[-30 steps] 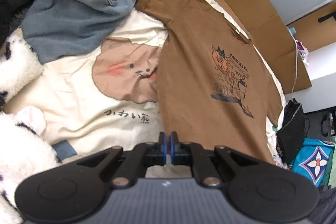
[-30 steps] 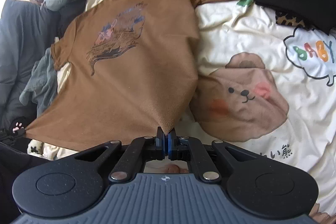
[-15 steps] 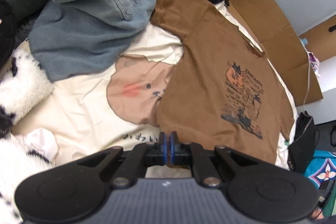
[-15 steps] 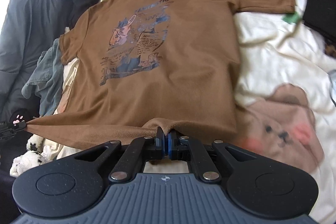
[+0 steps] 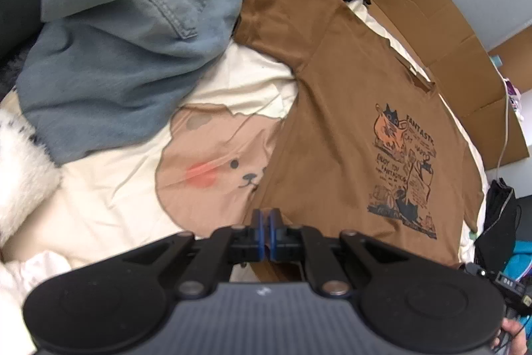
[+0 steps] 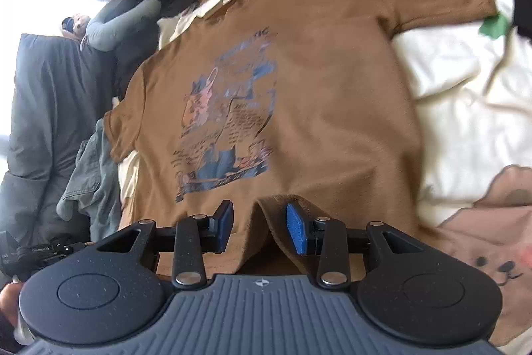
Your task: Fold clothes
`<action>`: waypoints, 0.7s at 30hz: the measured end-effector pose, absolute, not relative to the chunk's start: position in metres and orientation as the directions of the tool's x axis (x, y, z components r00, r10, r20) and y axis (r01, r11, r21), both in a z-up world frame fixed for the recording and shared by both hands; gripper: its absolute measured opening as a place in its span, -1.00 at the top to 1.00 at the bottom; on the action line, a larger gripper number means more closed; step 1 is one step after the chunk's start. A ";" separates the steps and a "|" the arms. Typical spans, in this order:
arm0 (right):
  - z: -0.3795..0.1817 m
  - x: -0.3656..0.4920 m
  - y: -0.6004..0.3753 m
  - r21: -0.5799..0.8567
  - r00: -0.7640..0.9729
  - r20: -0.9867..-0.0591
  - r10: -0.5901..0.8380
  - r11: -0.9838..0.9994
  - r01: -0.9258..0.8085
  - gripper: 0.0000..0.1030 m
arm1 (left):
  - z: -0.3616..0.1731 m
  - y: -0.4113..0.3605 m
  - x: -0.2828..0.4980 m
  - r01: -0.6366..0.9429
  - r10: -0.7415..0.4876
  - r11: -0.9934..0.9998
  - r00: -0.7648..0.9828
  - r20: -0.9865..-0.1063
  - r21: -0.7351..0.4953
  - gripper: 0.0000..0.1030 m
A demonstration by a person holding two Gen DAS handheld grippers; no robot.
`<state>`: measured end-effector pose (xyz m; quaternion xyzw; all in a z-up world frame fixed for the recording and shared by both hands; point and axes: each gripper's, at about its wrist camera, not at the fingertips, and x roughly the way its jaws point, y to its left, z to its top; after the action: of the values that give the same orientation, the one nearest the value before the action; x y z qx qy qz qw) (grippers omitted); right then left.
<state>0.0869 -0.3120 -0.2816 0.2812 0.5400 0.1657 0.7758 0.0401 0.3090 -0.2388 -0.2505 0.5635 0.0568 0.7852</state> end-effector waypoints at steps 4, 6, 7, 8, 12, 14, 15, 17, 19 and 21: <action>-0.278 0.071 -0.319 0.597 0.350 -0.760 0.548 0.801 0.042 0.21 | -0.243 0.308 0.045 -0.365 -0.201 0.869 0.360 -0.911 -0.335 0.93; -0.279 0.060 -0.320 0.567 0.327 -0.784 0.528 0.823 0.031 0.21 | -0.245 0.308 0.045 -0.366 -0.204 0.866 0.362 -0.909 -0.341 0.93; -0.281 0.055 -0.320 0.552 0.314 -0.797 0.517 0.834 0.028 0.21 | -0.246 0.309 0.045 -0.368 -0.207 0.864 0.364 -0.908 -0.344 0.93; -0.284 0.049 -0.319 0.544 0.299 -0.806 0.511 0.839 0.032 0.21 | -0.247 0.309 0.044 -0.370 -0.210 0.861 0.365 -0.907 -0.348 0.93; -0.306 0.033 -0.313 0.558 0.246 -0.814 0.526 0.826 0.081 0.21 | -0.252 0.312 0.040 -0.380 -0.224 0.852 0.357 -0.907 -0.360 0.93; -0.316 0.032 -0.306 0.544 0.234 -0.825 0.514 0.835 0.083 0.21 | -0.253 0.313 0.037 -0.386 -0.229 0.848 0.352 -0.908 -0.363 0.93; -0.320 0.031 -0.303 0.544 0.231 -0.826 0.515 0.834 0.088 0.21 | -0.253 0.313 0.036 -0.384 -0.231 0.848 0.350 -0.908 -0.364 0.93; -0.327 0.033 -0.298 0.544 0.232 -0.826 0.514 0.834 0.091 0.22 | -0.252 0.314 0.033 -0.382 -0.236 0.849 0.346 -0.908 -0.366 0.93; -0.333 0.036 -0.293 0.543 0.235 -0.826 0.512 0.835 0.091 0.24 | -0.251 0.314 0.030 -0.380 -0.240 0.848 0.343 -0.908 -0.368 0.93; -0.341 0.039 -0.291 0.548 0.227 -0.828 0.514 0.827 0.124 0.34 | -0.250 0.315 0.026 -0.377 -0.245 0.849 0.340 -0.908 -0.370 0.93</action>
<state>0.0388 -0.2913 -0.3407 0.2625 0.6077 0.1318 0.7379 0.0264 0.3146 -0.2496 -0.2715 0.5731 0.0426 0.7720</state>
